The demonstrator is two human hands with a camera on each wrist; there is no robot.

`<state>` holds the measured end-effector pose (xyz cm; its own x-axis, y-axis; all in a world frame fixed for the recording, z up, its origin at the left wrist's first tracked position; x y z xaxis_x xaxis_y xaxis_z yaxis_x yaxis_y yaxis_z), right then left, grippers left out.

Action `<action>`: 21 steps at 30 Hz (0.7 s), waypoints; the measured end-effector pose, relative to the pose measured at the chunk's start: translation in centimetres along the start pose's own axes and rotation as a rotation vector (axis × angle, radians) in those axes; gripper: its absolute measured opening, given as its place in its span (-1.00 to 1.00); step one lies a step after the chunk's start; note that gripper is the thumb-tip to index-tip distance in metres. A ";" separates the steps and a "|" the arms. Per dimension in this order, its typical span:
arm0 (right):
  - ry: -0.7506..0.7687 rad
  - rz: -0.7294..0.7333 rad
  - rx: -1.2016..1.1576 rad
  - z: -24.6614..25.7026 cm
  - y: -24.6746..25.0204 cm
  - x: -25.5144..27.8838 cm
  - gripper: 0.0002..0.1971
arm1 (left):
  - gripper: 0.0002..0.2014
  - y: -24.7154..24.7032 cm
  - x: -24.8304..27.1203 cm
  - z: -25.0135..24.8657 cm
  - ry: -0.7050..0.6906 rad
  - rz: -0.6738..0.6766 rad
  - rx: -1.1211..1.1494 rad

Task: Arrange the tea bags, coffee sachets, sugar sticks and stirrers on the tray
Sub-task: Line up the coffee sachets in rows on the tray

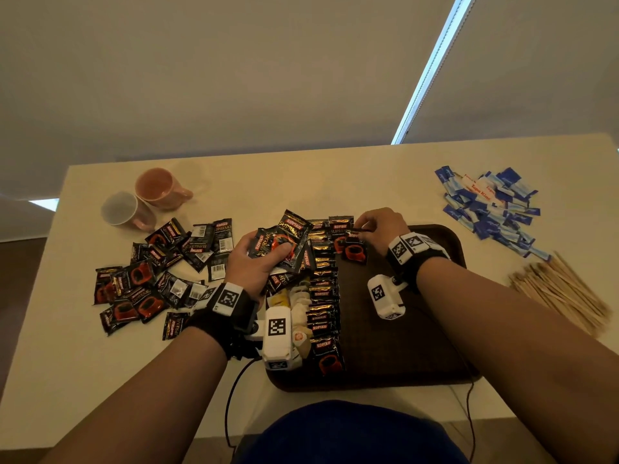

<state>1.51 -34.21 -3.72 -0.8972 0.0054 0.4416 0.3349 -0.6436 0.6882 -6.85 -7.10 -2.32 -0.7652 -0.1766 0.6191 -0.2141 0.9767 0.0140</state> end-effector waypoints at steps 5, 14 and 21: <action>0.052 -0.012 0.050 0.8 -1.2 -1.1 -0.83 | -0.25 -0.3 -0.1 -0.1 -0.010 0.001 -0.001; 0.097 -0.036 0.025 1.3 -1.5 -2.4 -0.88 | -0.10 0.1 -0.5 0.2 0.015 -0.007 0.008; 0.134 -0.033 0.045 1.7 -1.8 -2.9 -0.89 | 0.00 0.3 -0.8 0.4 0.014 -0.017 0.000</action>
<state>4.00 -31.73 -5.24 -0.9375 -0.0782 0.3392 0.3141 -0.6097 0.7278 -6.51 -6.73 -3.09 -0.7530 -0.1919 0.6294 -0.2271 0.9736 0.0251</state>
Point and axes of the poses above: each hand's wrist, its own x-axis away from the middle knuckle, its own y-axis out of the back of the hand, z = x × y, the point moved 8 cm from there along -x, towards the middle knuckle, and after that the axes turned 5 degrees about -x, right-handed, at the moved point
